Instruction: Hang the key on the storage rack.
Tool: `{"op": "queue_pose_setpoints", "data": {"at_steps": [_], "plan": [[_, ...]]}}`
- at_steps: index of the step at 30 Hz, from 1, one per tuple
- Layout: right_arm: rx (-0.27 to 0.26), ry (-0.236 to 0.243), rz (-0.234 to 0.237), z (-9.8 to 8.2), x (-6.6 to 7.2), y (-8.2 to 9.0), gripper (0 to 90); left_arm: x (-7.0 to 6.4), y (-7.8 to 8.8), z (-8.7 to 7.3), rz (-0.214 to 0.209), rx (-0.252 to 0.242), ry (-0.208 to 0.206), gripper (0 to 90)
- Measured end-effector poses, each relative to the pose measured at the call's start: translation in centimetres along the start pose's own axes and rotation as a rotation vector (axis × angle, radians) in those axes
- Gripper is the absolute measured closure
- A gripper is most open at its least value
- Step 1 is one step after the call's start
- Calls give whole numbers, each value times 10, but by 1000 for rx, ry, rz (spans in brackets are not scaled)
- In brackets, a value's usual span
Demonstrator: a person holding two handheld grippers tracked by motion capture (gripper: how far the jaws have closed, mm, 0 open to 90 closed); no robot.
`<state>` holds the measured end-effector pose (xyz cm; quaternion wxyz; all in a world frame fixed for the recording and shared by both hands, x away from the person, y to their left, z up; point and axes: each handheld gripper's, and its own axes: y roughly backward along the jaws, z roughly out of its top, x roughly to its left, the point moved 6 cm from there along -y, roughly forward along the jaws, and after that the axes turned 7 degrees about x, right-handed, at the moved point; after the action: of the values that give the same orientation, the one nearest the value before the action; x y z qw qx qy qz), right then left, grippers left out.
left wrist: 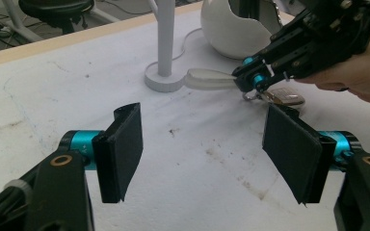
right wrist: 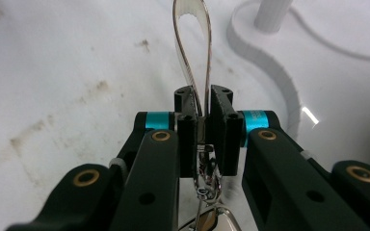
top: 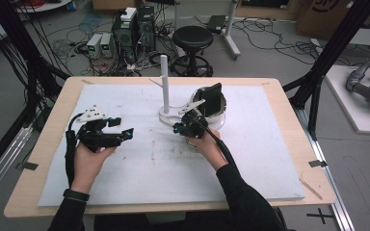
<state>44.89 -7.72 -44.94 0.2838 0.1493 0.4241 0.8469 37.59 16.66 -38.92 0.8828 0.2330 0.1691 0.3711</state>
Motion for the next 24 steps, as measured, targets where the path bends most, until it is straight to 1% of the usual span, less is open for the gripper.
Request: {"op": "queue_pose_setpoints", "data": {"at_steps": [8, 11, 12, 13, 14, 17, 20, 24], "plan": [[-138, 10, -37, 16, 1, 31, 829, -1, -1, 1, 0, -3, -2, 306], [-195, 9, -64, 23, 0, 47, 828, -1, 0, 1, -2, -4, -3, 306], [-195, 9, -64, 23, 0, 47, 828, -1, 0, 1, -2, -4, -3, 306], [-214, 10, -70, 26, 0, 51, 829, -1, 0, 1, -2, -6, 0, 306], [-244, 5, -93, 31, 0, 61, 829, -1, 0, 1, -2, -6, -2, 306], [-287, 5, -111, 37, 0, 70, 829, -1, 0, 2, -4, -7, -2, 306], [-307, 7, -137, 43, 0, 77, 829, -1, 0, 1, -4, -7, -2, 306], [-342, 12, -158, 50, 2, 84, 829, -1, 1, 2, -4, -7, -3, 306]]}}
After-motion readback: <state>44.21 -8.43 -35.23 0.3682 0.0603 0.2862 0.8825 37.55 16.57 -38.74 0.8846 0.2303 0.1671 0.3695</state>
